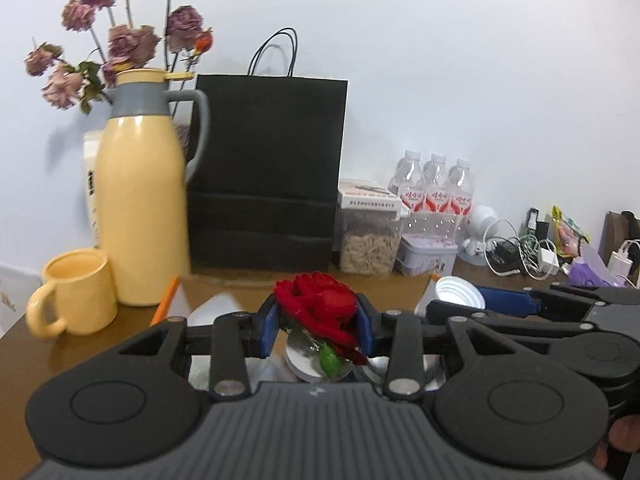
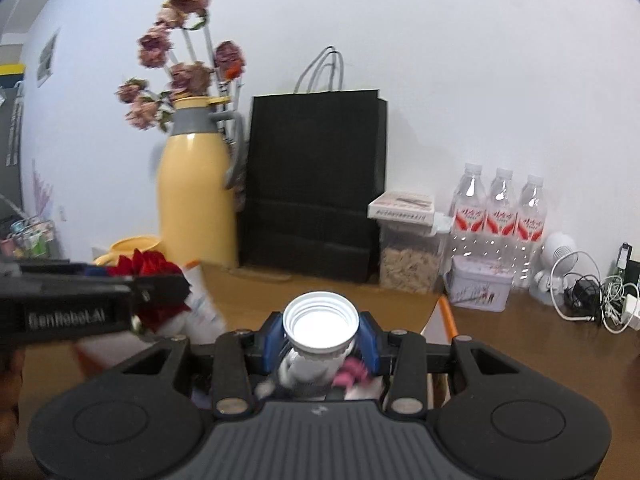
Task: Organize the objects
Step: 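Carry the red flower and white cap into the box and open both tools, then withdraw both tools from the box back over the table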
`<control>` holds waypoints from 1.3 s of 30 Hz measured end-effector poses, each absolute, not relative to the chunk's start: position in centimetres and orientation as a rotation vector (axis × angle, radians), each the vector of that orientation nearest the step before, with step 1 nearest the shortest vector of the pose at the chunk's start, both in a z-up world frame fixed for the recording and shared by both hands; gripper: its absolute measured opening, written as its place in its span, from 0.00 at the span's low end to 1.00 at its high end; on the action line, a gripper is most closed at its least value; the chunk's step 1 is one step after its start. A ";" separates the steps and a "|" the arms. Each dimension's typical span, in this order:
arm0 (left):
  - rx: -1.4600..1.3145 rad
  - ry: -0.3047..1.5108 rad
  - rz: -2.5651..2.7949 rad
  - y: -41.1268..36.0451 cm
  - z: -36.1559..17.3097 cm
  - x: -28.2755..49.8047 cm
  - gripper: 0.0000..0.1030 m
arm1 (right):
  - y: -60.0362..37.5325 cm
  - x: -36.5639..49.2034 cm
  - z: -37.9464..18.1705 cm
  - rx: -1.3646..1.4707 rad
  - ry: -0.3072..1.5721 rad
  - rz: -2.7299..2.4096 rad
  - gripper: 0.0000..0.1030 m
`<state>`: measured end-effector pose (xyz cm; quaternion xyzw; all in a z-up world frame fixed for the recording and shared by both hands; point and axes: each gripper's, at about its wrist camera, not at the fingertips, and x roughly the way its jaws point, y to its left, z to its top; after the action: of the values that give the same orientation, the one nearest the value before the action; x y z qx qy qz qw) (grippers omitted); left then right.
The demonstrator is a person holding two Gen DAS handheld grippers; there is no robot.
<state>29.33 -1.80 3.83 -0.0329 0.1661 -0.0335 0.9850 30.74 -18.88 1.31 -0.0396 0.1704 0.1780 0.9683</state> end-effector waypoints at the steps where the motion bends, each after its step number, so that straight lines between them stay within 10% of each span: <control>1: -0.069 0.334 -0.062 -2.0 3.7 30.1 0.38 | -18.9 31.6 1.3 -0.072 0.348 0.346 0.38; 13: -0.042 0.388 -0.048 -2.4 1.9 34.8 0.39 | -19.5 37.4 -0.8 -0.072 0.420 0.325 0.38; 16: -0.050 0.388 -0.038 -2.2 2.0 34.8 0.57 | -19.6 37.3 -1.0 -0.071 0.426 0.318 0.40; 19: -0.065 0.347 -0.032 -1.9 2.4 34.3 1.00 | -19.7 37.1 -1.0 -0.074 0.428 0.318 0.73; 21: -0.072 0.309 -0.022 -1.8 2.8 33.7 1.00 | -19.7 36.9 -1.0 -0.074 0.426 0.321 1.00; 39: -0.096 0.319 -0.011 -0.6 5.0 27.9 1.00 | -20.6 31.5 0.9 -0.054 0.379 0.307 1.00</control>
<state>27.86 -0.62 5.00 -0.0478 0.1585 -0.0057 0.9862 31.53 -20.57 0.88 -0.0268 0.1877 0.1519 0.9700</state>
